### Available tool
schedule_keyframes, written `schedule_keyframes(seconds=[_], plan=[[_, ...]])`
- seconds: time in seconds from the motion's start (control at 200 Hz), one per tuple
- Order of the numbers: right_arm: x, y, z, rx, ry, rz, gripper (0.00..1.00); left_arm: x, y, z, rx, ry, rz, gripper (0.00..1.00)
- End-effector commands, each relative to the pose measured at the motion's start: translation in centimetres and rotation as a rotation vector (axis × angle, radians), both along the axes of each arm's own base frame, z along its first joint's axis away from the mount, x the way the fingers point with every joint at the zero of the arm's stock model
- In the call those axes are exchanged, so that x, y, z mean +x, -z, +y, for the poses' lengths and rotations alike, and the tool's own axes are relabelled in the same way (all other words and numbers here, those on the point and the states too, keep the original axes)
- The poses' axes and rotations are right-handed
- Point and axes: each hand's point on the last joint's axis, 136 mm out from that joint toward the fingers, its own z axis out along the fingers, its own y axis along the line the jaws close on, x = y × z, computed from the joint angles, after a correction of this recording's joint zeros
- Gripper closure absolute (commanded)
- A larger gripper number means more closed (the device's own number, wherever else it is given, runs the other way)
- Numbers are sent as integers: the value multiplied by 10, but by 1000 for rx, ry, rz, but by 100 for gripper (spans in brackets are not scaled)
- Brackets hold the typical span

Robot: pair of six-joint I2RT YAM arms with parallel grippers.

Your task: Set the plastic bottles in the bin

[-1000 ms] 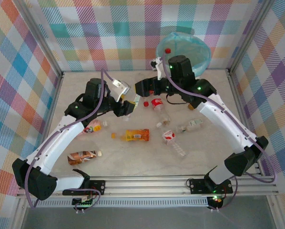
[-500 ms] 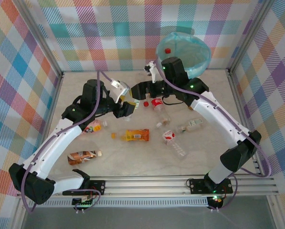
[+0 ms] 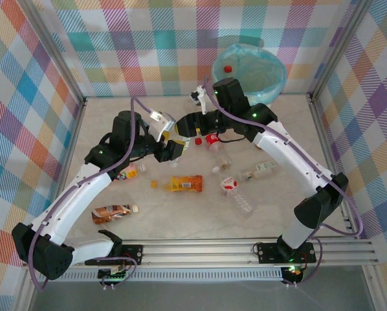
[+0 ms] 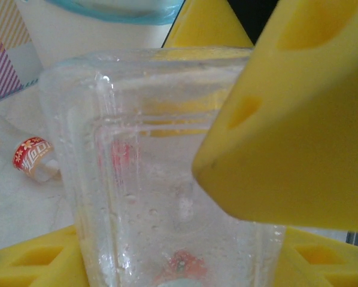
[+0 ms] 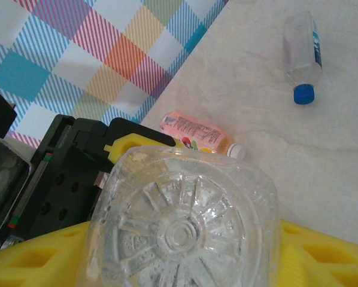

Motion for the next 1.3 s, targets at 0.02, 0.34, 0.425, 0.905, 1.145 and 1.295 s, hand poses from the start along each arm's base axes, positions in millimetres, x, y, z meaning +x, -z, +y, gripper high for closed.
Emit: schedule_keyframes(seconds=[0.02,0.34,0.425,0.905,1.145,1.295], plan=[[-7,-27,-3,20,-26,-88,38,-9,-29,-1,-54,11,-70,31],[9,-68,-25,-60,37,-318,41,-20,-60,12,-104,-39,-104,12],[17,-85,-36,-88,74,-408,41,-24,-67,13,-137,-40,-104,11],[145,-166,-132,-424,615,-916,43,-33,-67,15,-194,-46,-80,8],[211,-145,-155,-586,794,-923,44,-40,-69,18,-199,-35,-107,6],[239,-108,-159,-605,797,-850,43,-44,-69,20,-204,-32,-125,5]])
